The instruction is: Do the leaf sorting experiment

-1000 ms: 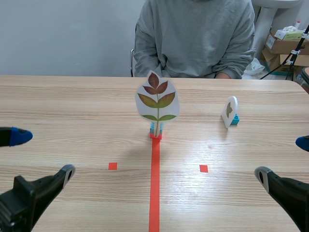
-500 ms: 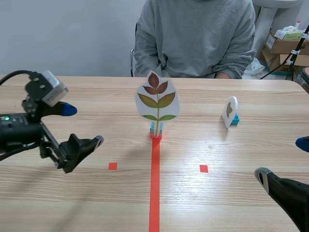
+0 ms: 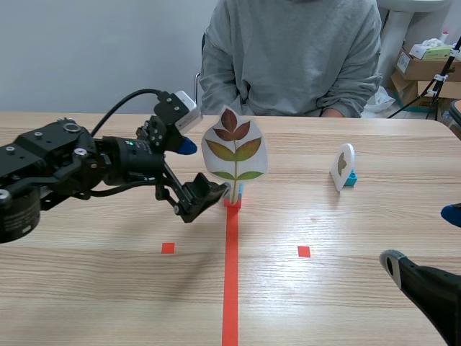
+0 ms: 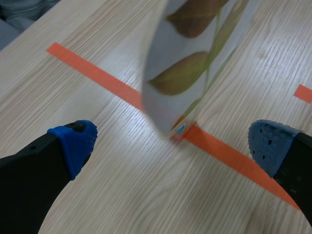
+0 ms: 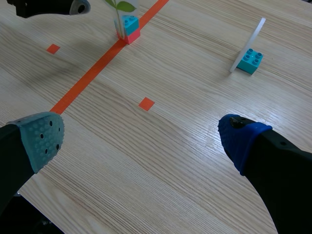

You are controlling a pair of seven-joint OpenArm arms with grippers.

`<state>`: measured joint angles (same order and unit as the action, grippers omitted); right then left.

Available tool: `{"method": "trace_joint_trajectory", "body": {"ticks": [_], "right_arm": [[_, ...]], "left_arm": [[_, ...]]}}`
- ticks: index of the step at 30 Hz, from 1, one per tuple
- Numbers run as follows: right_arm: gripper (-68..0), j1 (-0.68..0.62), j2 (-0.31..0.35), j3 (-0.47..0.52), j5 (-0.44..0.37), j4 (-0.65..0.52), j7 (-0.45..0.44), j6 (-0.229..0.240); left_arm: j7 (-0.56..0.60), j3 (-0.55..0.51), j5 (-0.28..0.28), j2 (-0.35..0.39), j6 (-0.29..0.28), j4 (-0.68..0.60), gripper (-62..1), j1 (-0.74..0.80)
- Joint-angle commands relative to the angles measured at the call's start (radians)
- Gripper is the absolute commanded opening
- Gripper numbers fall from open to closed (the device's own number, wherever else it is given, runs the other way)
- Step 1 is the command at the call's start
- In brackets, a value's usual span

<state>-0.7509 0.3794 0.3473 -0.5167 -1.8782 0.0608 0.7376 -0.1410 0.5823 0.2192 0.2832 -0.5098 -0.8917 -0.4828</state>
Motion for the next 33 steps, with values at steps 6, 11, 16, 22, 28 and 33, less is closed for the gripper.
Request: {"method": "trace_joint_trajectory", "body": {"ticks": [6,11,16,22,28,33], "right_arm": [[-1.2,0.006,0.008,0.008,-0.011,0.000,-0.016,0.008],[-1.2,0.006,0.008,0.008,-0.010,0.000,-0.015,0.008],[-1.2,0.006,0.008,0.008,-0.011,0.000,-0.016,0.008],[-1.2,0.006,0.008,0.008,-0.011,0.000,-0.016,0.008],[-1.2,0.006,0.008,0.008,-0.011,0.000,-0.016,0.008],[-1.2,0.006,0.008,0.008,-0.010,0.000,-0.016,0.008]], "left_arm": [[0.021,0.006,-0.019,-0.085,0.004,0.028,1.4,-0.020],[0.026,0.006,-0.022,-0.106,0.014,0.032,1.4,-0.019],[0.039,0.006,-0.022,-0.105,0.021,0.032,-3.5,-0.019],[0.041,0.006,-0.022,-0.105,0.021,0.032,-29.7,-0.019],[0.055,0.006,-0.022,-0.104,0.021,0.032,-48.3,-0.019],[0.054,0.006,-0.022,-0.102,0.021,0.032,-57.9,-0.019]]}}
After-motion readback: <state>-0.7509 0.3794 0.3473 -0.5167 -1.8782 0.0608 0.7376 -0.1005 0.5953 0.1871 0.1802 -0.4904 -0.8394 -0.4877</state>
